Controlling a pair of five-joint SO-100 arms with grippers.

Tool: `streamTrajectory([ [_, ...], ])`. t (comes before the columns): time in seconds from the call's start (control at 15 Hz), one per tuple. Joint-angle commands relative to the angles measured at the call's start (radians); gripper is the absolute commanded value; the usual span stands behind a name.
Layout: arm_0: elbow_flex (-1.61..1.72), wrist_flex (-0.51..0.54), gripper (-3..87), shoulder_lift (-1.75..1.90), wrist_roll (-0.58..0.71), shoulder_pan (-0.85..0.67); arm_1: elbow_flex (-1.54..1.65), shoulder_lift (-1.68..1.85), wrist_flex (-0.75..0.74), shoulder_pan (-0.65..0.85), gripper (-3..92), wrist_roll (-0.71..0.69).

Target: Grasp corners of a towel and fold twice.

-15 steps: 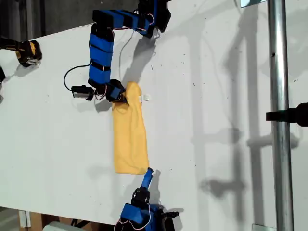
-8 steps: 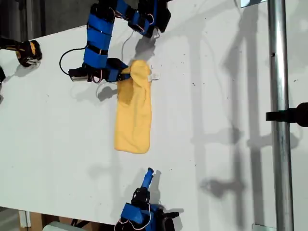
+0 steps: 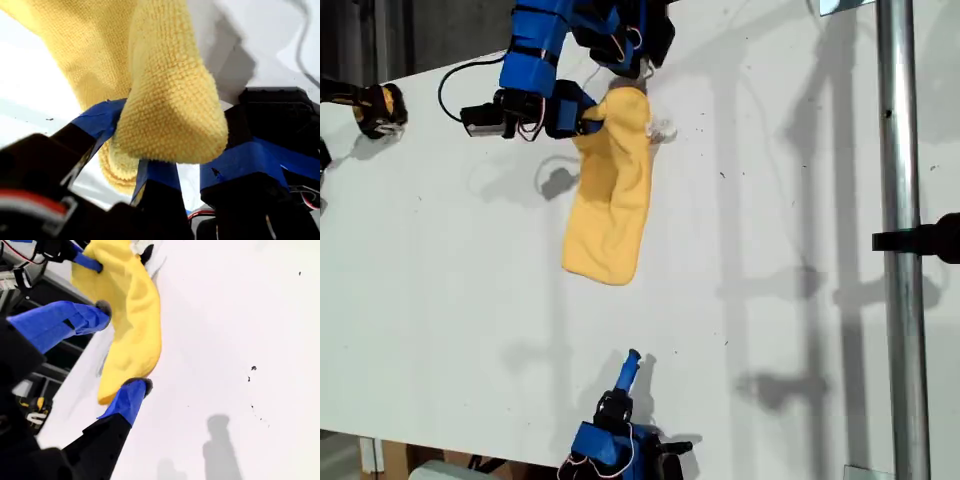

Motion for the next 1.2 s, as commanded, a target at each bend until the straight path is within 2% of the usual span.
streamTrajectory([
  [0.0, -0.043, -0.011, 24.1, 0.006, 0.009, 0.009, -0.183, -0.038, -0.091, -0.035, 0.0, -0.058],
  [0.33, -0.017, -0.020, 24.0, 0.006, -0.011, 0.018, -0.465, -0.331, -0.368, -0.011, 0.0, -0.189],
  [0.67, -0.006, -0.034, 23.9, 0.006, -0.028, 0.031, -0.472, -0.407, -0.684, 0.012, 0.0, -0.224],
  [1.13, 0.000, -0.041, 23.9, 0.006, -0.040, 0.032, -0.522, -0.644, -0.943, 0.032, -0.1, -0.232],
])
